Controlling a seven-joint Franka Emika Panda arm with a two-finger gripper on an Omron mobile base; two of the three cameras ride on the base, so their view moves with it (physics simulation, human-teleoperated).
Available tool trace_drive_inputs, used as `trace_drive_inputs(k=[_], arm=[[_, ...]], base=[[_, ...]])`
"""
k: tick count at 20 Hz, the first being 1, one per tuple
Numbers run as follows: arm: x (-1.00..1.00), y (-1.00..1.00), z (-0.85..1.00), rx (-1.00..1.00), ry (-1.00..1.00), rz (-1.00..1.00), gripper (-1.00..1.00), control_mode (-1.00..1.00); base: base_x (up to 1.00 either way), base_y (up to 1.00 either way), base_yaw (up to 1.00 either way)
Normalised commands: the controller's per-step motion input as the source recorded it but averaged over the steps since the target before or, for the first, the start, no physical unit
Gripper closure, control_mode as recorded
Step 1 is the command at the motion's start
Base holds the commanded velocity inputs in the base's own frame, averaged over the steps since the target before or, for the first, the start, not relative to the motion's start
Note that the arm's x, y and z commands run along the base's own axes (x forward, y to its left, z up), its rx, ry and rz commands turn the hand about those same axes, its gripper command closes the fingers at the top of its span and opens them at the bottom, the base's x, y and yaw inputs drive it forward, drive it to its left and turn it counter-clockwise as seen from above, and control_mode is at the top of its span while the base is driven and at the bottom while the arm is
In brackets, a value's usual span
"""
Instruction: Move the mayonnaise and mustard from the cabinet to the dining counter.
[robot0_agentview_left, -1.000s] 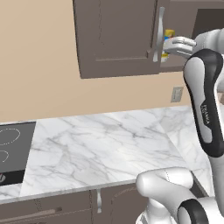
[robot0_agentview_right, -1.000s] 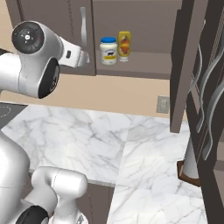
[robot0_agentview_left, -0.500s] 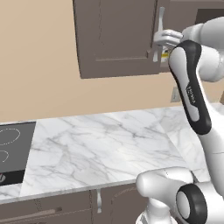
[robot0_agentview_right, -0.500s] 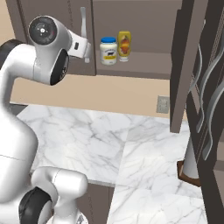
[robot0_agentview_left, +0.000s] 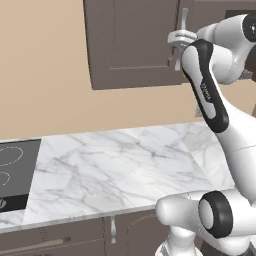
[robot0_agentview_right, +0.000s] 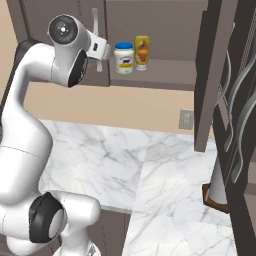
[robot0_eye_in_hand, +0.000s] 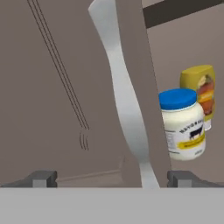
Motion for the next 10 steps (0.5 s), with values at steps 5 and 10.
trace_drive_inputs(k=[5, 10], arm=[[0.48, 0.00, 0.00, 0.02, 0.00, 0.00, -1.00, -1.00], [0.49, 0.00, -0.02, 0.06, 0.00, 0.00, -1.00, -1.00]], base=[[0.00, 0.00, 0.00], [0.00, 0.00, 0.00]])
